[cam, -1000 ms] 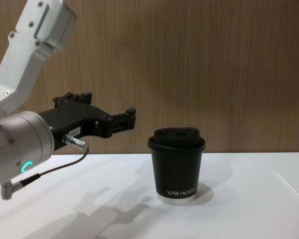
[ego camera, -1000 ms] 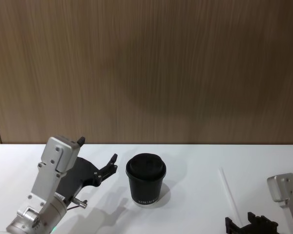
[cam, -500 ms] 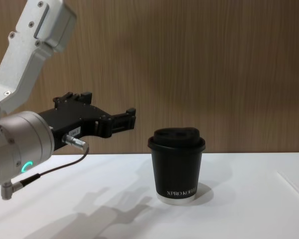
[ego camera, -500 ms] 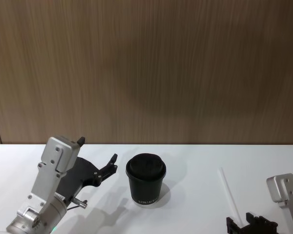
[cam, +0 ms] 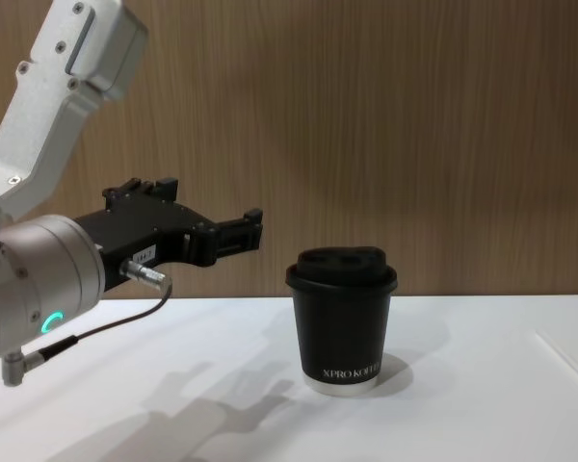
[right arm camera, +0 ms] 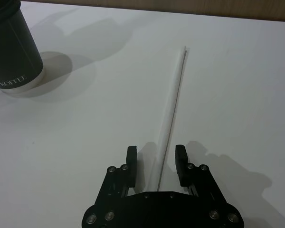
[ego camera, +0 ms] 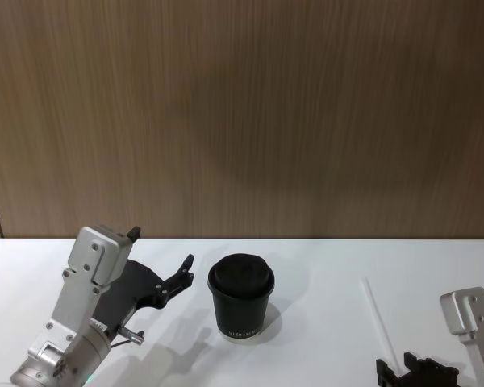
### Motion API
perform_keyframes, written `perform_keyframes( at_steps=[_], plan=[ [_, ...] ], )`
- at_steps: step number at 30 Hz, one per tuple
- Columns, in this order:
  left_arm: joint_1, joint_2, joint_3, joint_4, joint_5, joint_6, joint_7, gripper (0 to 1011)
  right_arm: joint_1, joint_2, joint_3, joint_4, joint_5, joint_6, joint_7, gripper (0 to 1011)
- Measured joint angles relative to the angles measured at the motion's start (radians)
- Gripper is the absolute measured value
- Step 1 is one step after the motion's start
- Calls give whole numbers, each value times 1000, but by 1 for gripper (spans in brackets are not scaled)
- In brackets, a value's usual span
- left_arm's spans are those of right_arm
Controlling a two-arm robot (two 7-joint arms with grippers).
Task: Pick up the straw with one hand, pass it to the other hand, and insert it into the cup.
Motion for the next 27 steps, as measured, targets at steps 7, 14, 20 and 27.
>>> perform_keyframes(
  at_steps=[7,14,20,27],
  plan=[
    [0,0,0,0,0,0,0,1003,0,0,0,0,0,0,0,445],
    [0,0,0,0,0,0,0,1003,0,0,0,0,0,0,0,399],
    [0,0,0,0,0,0,0,1003,0,0,0,0,0,0,0,355],
    [0,0,0,0,0,0,0,1003,0,0,0,0,0,0,0,314]
  ],
)
